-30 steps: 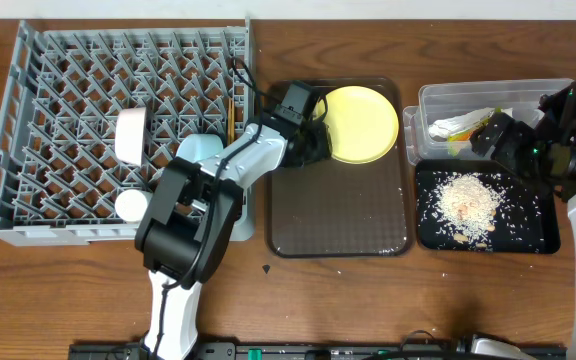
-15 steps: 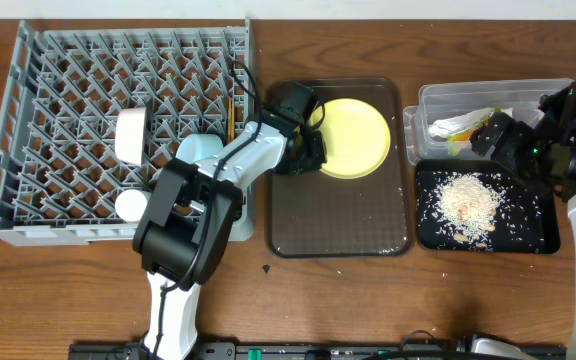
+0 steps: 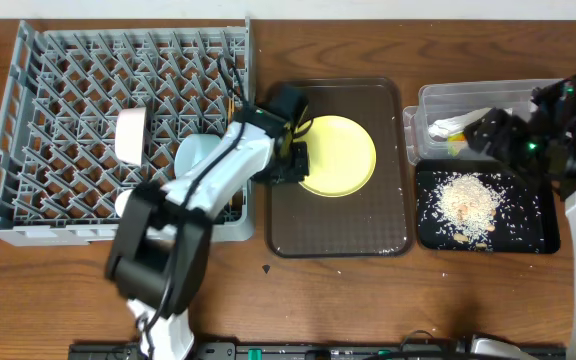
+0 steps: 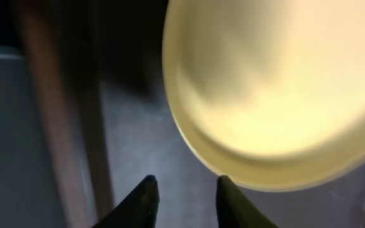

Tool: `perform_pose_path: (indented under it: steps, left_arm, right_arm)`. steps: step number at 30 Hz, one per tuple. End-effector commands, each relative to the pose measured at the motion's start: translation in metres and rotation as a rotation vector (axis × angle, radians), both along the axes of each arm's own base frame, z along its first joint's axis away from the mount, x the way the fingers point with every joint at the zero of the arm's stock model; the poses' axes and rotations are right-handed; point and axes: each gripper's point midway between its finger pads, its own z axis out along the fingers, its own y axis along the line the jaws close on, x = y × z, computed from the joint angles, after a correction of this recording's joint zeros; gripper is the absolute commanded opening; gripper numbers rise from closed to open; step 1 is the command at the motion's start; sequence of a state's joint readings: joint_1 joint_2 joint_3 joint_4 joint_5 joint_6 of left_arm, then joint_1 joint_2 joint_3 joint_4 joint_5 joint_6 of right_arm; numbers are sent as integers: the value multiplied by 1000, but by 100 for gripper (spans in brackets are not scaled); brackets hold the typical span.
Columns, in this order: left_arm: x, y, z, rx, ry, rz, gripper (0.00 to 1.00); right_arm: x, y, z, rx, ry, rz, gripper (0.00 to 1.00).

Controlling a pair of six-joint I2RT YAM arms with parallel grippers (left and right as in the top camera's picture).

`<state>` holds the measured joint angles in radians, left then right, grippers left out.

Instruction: Sort waste into correct bins and load items into the dishwasher

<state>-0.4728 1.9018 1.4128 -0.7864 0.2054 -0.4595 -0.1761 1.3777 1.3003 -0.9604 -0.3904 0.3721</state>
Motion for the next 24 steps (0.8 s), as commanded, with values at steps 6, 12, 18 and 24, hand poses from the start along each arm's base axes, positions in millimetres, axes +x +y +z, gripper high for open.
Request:
perform_pose_path:
  steps: [6, 12, 18, 24]
  left_arm:
    - [0, 9, 78, -48, -186, -13, 50]
    - [-11, 14, 116, -84, -258, -11, 58]
    - [-22, 20, 144, -110, -311, -10, 59]
    - [-26, 22, 150, -115, -321, -10, 60]
  right_arm:
    - [-24, 107, -74, -27, 110, 187, 56]
    - [-28, 125, -118, -114, 77, 38, 45]
    - [-28, 124, -153, -93, 125, -134, 48]
    - [-8, 135, -189, -95, 132, -106, 47]
